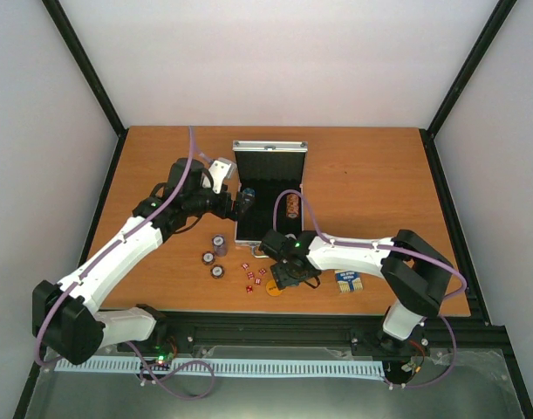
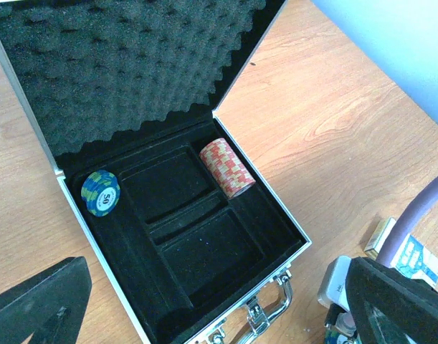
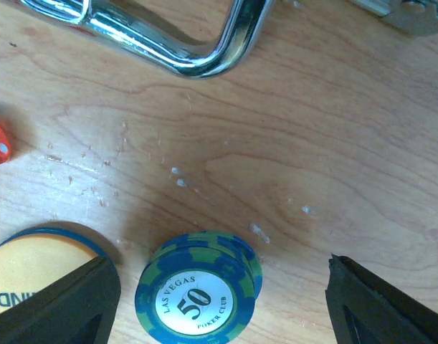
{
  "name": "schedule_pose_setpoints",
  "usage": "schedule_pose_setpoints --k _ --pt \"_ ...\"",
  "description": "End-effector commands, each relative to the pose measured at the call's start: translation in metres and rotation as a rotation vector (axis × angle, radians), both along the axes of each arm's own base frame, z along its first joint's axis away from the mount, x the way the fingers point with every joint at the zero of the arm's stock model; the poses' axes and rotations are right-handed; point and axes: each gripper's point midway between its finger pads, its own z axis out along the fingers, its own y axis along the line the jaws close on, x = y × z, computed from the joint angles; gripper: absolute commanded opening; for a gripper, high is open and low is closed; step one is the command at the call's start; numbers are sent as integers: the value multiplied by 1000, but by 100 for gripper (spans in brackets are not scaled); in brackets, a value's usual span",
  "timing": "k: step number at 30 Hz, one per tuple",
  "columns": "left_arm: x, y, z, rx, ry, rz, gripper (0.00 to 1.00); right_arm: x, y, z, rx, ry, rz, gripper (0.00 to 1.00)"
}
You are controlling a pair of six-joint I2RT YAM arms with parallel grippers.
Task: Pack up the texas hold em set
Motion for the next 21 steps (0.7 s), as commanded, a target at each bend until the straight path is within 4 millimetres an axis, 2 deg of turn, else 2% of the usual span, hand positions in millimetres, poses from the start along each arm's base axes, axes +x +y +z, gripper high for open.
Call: schedule_pose_setpoints --k 1,13,21 --pt "-2 -3 12 -35 -27 -12 100 2 0 -4 -15 -14 -13 80" --pt "0 -4 9 -33 -20 -17 100 3 -2 -16 -41 -2 -20 79" --pt "1 -4 6 -30 -10 -11 100 -9 -7 -16 -34 42 -10 69"
